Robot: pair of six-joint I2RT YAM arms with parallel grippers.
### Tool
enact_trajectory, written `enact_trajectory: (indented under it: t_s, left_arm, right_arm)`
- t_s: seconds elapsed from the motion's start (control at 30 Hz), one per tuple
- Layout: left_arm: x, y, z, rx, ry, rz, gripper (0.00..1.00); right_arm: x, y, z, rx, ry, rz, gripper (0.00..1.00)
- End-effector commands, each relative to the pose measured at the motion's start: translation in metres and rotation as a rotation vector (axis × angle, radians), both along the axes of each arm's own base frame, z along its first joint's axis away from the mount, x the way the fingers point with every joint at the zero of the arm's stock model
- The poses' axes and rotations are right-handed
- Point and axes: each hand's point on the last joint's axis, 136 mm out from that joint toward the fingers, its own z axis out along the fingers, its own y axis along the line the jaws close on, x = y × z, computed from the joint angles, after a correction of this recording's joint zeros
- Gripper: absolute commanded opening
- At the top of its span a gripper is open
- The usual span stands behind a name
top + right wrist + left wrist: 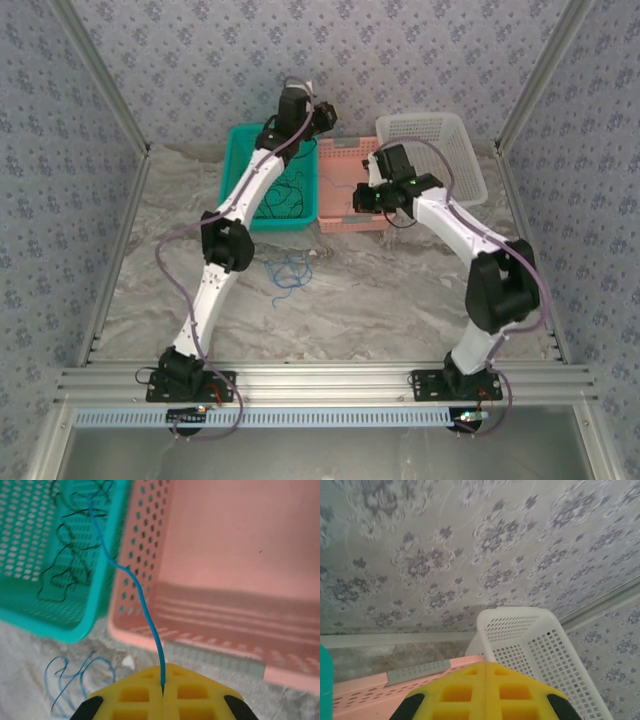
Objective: Untangle the cables
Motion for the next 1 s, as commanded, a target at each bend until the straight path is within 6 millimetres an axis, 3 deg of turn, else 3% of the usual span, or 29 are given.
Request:
enact_trajectory:
  t_s: [0.0, 0.13, 0.2, 0.33, 0.57, 0.63, 0.73, 0.97]
  left_arm:
    - [-0.012, -0.026, 0.032, -0.067, -0.095, -0.07, 0.0]
    - [-0.014, -0.035, 0.017, -0.061, -0.071, -0.096, 0.0]
    - [-0.019, -0.04, 0.022, -0.069, -0.074, -0.116, 0.0]
    - [-0.038, -0.047, 0.058, -0.044, -0.136, -0.133, 0.0]
    - [-0.066, -0.04, 0.129, -0.042, -0.232, -0.11, 0.0]
    - [-0.069, -0.042, 0.138, -0.062, -0.253, -0.121, 0.0]
    - [-0.063, -0.04, 0.132, -0.092, -0.235, -0.121, 0.0]
    - [-0.038, -0.039, 0.078, -0.101, -0.131, -0.116, 0.0]
  right_arm:
    - [0.025, -0.016, -0.013, -0.04, 0.002, -0.069, 0.0]
    - [0.037, -0.027, -0.032, -0.072, 0.032, -0.121, 0.0]
    - [0.037, -0.036, -0.037, -0.086, 0.043, -0.159, 0.0]
    - [0.032, -0.051, -0.027, -0.049, 0.003, -0.217, 0.0]
    - [0.016, -0.051, 0.017, 0.01, -0.073, -0.203, 0.0]
    - [0.014, -0.054, 0.023, 0.007, -0.079, -0.212, 0.0]
    - [0.015, -0.056, 0.021, -0.006, -0.061, -0.22, 0.0]
    - [0.024, -0.052, -0.001, -0.015, -0.019, -0.21, 0.0]
